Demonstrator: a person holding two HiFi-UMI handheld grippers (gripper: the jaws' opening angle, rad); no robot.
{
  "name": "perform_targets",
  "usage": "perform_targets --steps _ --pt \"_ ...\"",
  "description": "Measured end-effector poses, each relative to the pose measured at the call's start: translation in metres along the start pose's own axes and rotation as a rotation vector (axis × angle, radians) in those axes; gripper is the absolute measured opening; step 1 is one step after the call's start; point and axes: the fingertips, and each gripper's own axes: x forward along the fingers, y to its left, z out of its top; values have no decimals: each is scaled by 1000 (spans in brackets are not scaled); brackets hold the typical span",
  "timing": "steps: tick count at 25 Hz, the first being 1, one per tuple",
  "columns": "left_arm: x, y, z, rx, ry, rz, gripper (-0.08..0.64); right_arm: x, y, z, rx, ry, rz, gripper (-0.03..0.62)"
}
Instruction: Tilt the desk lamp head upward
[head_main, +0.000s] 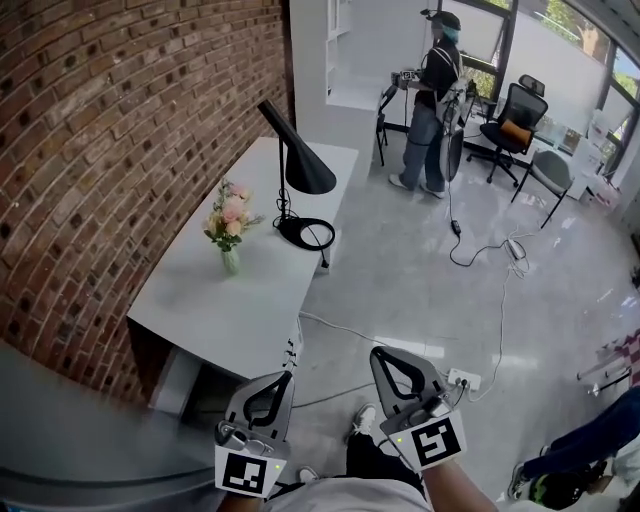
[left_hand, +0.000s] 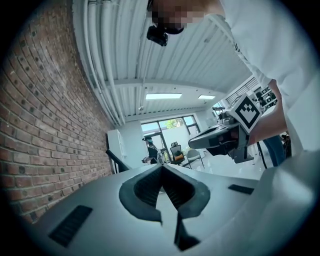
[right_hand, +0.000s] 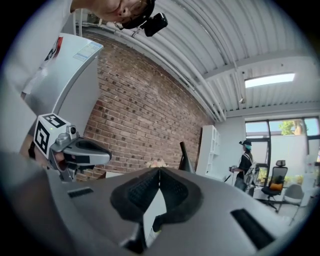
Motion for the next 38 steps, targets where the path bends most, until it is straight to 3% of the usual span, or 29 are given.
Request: perform_targets --steps 17,26,33,38 --pt "171 50 -13 34 78 112 8 109 -146 -31 34 -47 117 17" --pt "216 59 -25 -45 113 209 8 146 -189 -47 52 -66 179 17" --pt "236 81 -39 -60 111 221 8 174 -198 -49 42 -60 188 18" --pt "276 108 -48 5 73 142 8 212 -210 -52 27 -63 157 17"
